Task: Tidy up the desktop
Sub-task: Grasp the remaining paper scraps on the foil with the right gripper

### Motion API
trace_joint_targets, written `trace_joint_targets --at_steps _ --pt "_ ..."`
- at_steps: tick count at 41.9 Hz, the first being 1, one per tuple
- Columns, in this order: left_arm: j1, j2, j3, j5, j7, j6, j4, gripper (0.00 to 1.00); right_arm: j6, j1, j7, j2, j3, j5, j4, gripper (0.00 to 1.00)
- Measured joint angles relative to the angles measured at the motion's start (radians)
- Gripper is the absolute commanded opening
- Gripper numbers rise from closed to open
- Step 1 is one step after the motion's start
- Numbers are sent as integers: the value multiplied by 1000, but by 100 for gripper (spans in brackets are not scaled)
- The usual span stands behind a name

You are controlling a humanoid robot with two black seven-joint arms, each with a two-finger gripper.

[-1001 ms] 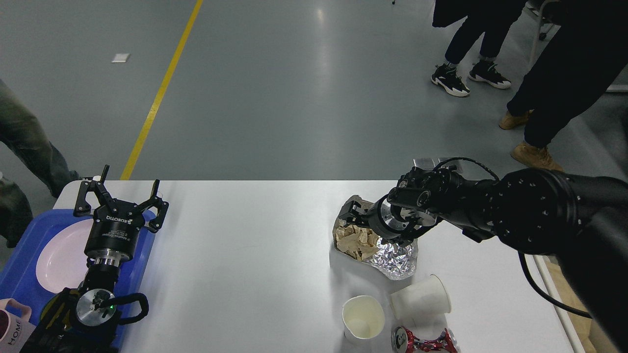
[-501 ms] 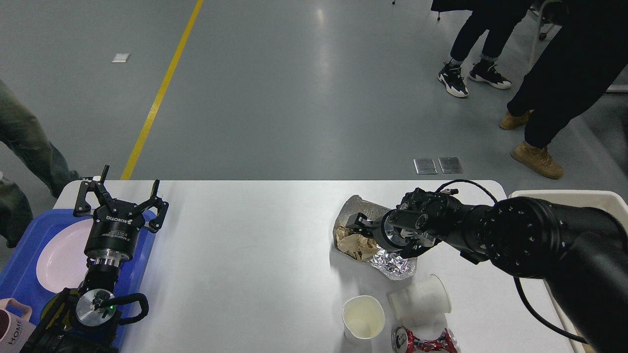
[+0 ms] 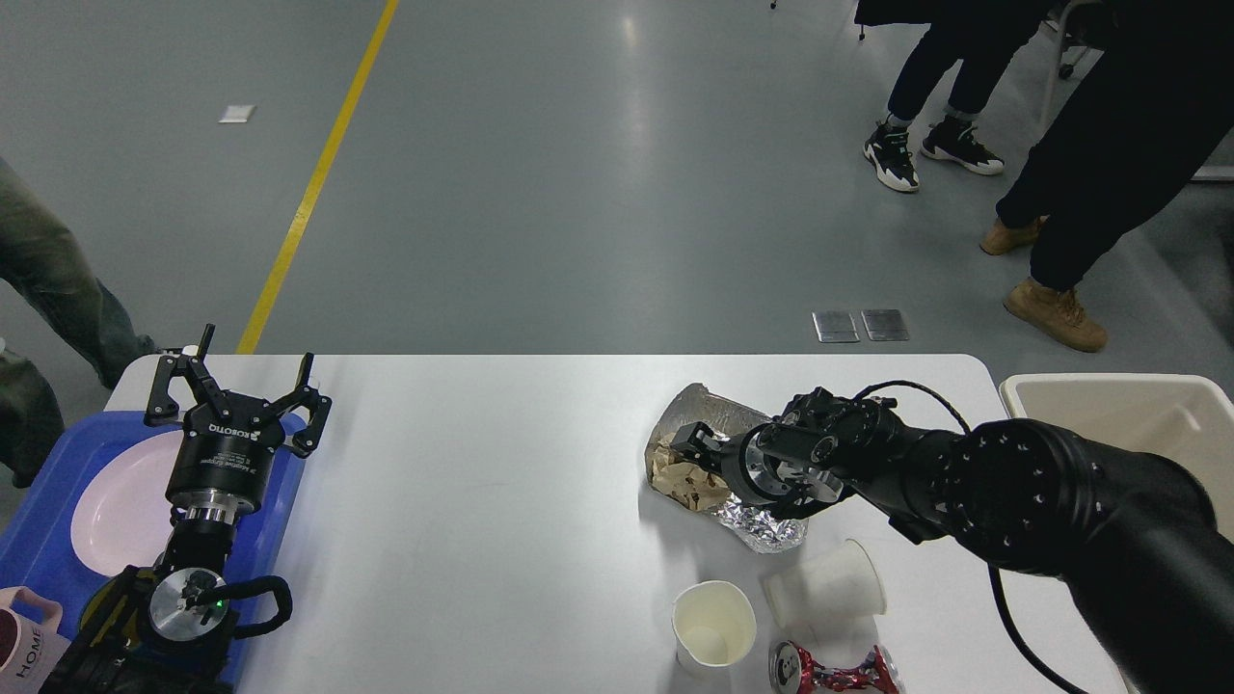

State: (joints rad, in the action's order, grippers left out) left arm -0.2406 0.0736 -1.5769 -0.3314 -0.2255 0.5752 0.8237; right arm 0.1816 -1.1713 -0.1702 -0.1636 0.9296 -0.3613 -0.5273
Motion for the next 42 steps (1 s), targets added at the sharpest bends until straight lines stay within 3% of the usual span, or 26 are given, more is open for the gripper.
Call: trace_joint_targets --at_steps 3,4,35,42 --pt "0 0 0 0 0 0 0 97 -11 3 0 0 -13 -7 1 23" --pt "0 0 0 0 0 0 0 97 -14 3 0 1 -14 -8 1 1" --pt "0 0 0 0 0 0 0 97 -6 -25 -55 24 -12 4 -42 0" --pt "0 0 0 0 0 0 0 97 0 -156 -65 120 -1 4 -211 0"
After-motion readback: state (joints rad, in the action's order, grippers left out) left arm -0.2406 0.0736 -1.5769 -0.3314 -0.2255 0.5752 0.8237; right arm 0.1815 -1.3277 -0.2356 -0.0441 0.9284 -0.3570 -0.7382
